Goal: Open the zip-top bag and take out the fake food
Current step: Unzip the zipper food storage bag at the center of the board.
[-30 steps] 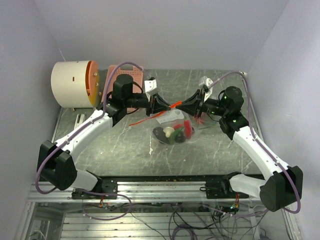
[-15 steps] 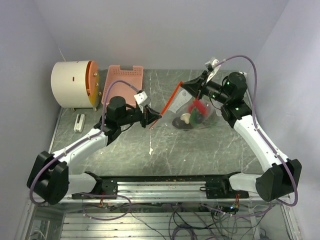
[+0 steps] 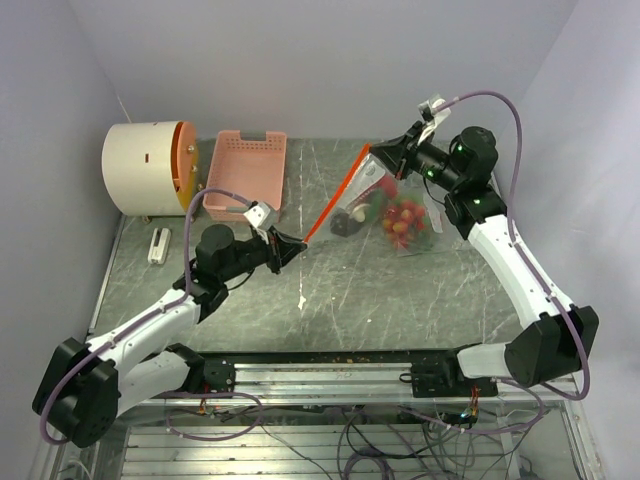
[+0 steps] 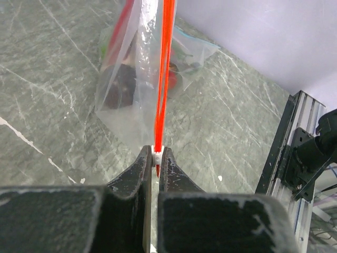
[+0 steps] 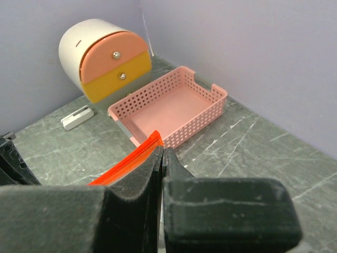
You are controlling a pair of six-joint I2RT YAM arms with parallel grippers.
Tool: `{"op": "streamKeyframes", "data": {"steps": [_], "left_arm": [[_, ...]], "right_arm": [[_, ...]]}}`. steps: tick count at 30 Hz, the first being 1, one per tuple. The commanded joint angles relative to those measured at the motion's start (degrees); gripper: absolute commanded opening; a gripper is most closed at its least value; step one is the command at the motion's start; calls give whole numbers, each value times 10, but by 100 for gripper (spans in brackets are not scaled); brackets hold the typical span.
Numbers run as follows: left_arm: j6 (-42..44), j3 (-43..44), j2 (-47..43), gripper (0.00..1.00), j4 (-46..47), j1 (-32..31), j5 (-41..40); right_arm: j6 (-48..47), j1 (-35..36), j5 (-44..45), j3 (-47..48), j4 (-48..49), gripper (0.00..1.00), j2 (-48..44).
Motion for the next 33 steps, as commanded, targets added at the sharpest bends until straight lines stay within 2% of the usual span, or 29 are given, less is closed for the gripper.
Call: {"op": "streamKeyframes", "data": {"steps": [1,4,9,16,20,25,28,32,33], "left_arm": [[-35,-6,-17,7,-9,3,-40],[-34,20,-29,7,-48,3,-73],[-26,58,-49,7,-130,3,-131],[-21,79,-77,7,-165,1,-154],[-15,90,-44,7,-164,-5,-138],[-24,79,27,7,-106,-33,-140],[-28,83,87,7,-69,-60,-148],[-47,89,140,7,-21,-81,-149],[-56,89,149,7,-8,-81,-145]], "right_arm": [[23,-13,-18,21,68,0,12],[49,-3,-47,5,114,0,27],[35,49,-37,36,109,0,76],[38,103,-20,73,124,0,141],[33,96,6,39,130,0,138],[46,62,38,-42,140,0,123],[35,47,84,-85,116,17,100],[17,45,144,-125,77,57,52],[16,45,155,-137,70,62,40]]}}
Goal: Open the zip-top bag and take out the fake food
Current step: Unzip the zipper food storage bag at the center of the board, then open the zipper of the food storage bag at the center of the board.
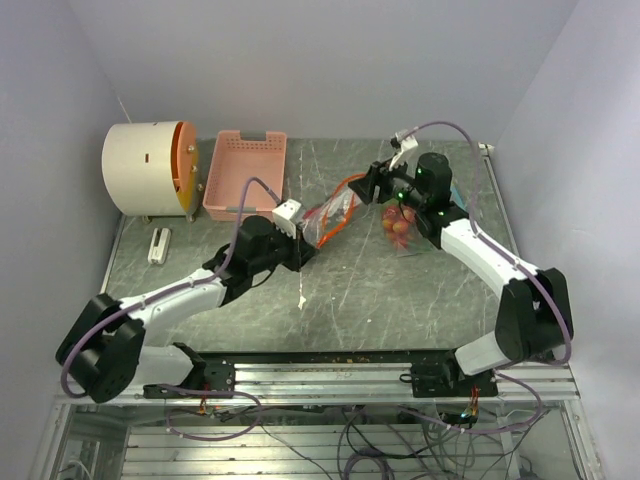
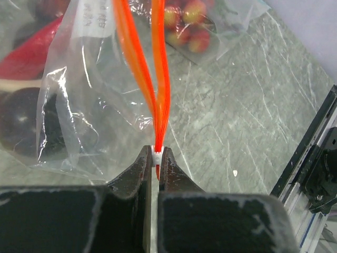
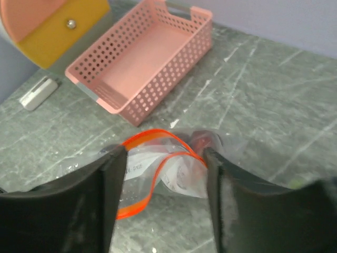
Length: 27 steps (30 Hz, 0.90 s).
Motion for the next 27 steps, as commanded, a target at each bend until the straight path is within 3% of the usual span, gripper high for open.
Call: {"op": "streamKeyframes", "data": {"steps": [1,5,8,14,21,27], "left_arm": [[-32,14,36,7,97,-14,-2],[-48,21,54,7,124,-20,-5],[-54,23,62,7,137,-23,-10],[-57,27,81,7,157,-28,-6],[-56,35,88,7,154,-40,-2],[-61,41,95,7,167,-54,-1]], "right_arm": [[-16,3,77,-32,-27,66,-70],[39,3,167,-80,-87,68,-106],[134,2,253,-117,-143,60,-141],[279,4,219,-275,-38,59,-252],[285,2,318,-239,-150,84,-309],[290,2,382,-245,-221,87,-386]]}}
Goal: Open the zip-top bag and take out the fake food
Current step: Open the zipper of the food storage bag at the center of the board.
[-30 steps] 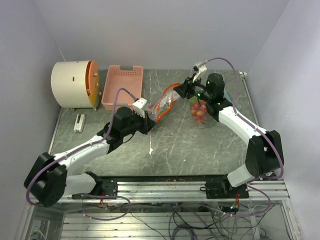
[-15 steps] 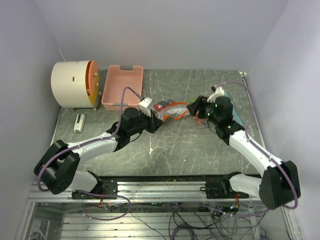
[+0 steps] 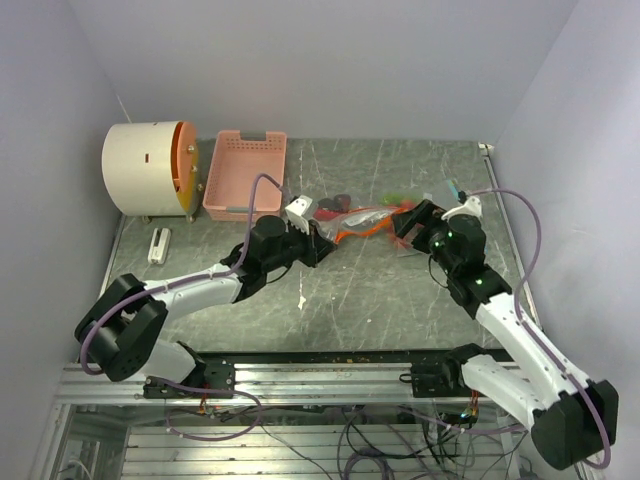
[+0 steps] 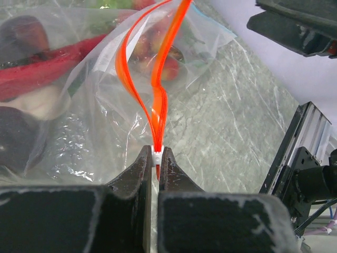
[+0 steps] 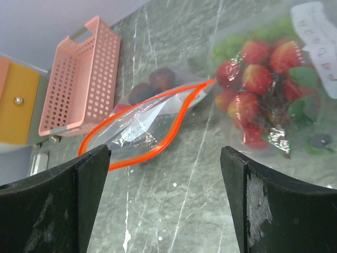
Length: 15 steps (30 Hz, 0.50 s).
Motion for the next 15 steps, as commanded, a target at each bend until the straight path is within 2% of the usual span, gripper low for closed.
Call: {"op": "streamKeyframes", "data": {"steps": [1,5,7,12,15], "left_arm": [[-5,23,5,7,38,-14,0],[-1,29,10,7,37,-21,-4],[-1,32,14,7,38,-23,-3],[-3,35,21,7,41,-31,-5],[-2,37,22,7,39,-35,-6]], "right_arm": [[2,-1,84,5,-70,87,-68],[-6,-1,116,25,-106,88,-99],[3,-1,95,20,-92,87,-102],[87,-1,-44,-42,48,81,-36],[117,-2,-70,-64,117,75,21]]}}
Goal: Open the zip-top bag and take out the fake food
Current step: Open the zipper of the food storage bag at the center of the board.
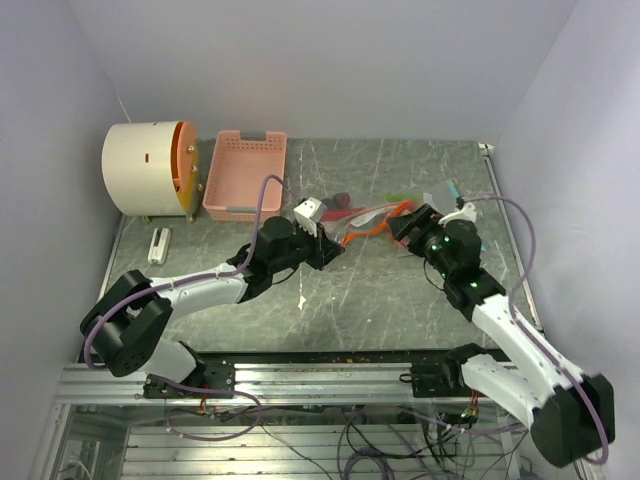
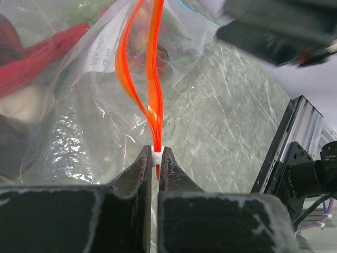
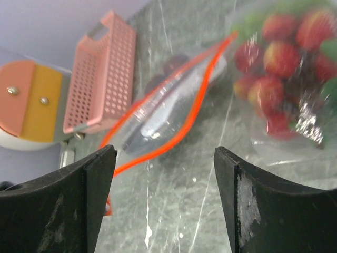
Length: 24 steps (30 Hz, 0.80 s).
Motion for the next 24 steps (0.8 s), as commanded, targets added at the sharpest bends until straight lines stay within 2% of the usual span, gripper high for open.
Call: {"op": "streamKeyframes", "data": {"steps": [1,11,13,16,21,22,24], "left_arm": [[-1,21,5,7,29,-11,-7],[12,22,-14,7,-1,-20,-26],[15,20,-20,7,-6,-20,-31],[18,20,-27,7,-14,-20,-35],[19,21,-28,7,-16,-21,-36],[19,21,-28,7,-16,-21,-36],[19,21,-30,7,-16,-20,-36]], "right_arm": [[65,-3,-76,-35,115,73,78],[78,-7,-139,-10,216,66,212],[80,-7,-147,-2,223,57,232],[85,-8,-163,5,233,35,253],[84,-8,-172,18,226,5,251],[79,-8,-171,26,220,0,245],[64,-8,-171,44,206,0,234]]}}
